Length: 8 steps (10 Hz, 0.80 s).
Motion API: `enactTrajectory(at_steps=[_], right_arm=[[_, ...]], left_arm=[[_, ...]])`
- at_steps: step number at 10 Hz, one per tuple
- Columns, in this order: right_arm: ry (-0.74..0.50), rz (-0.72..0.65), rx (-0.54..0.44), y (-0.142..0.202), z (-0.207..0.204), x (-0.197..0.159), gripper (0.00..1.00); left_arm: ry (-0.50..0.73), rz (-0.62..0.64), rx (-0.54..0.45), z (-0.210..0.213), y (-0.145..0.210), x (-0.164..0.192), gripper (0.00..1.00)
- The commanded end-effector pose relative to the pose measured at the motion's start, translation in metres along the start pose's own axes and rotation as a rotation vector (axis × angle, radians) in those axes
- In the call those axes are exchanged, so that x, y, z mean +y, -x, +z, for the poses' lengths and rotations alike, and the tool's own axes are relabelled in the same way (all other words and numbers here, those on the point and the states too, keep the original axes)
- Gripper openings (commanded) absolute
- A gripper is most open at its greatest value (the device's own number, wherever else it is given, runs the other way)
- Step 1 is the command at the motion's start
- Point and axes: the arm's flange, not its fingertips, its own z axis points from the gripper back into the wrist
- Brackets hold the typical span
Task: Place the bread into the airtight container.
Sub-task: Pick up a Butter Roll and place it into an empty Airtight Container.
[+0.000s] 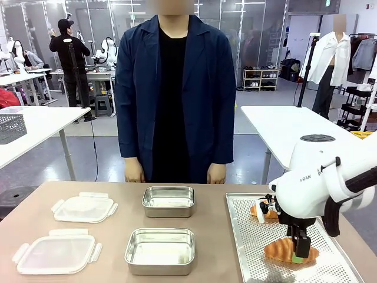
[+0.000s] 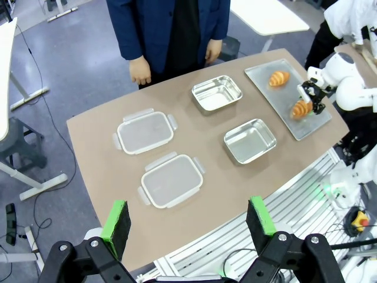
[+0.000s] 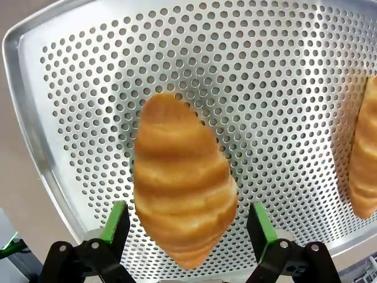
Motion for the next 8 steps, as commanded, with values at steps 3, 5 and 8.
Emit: enactTrajectory(at_steps=[3, 5, 8], right_arm=[[-0.033, 0.039, -0.003, -0.008, -0.018, -0.008, 1.00], [-0.035, 0.037, -0.004, -0.009, -0.022, -0.007, 1.00], [-0.018, 0.031, -0.013, -0.006, -0.018, -0.004, 0.62]], left_arm=[[0.010, -0.009, -0.005, 0.002, -0.001, -0.001, 1.00], [0.010, -0.009, -0.005, 0.002, -0.001, -0.001, 1.00], [0.010, -0.009, -0.005, 0.002, -0.001, -0.001, 1.00]])
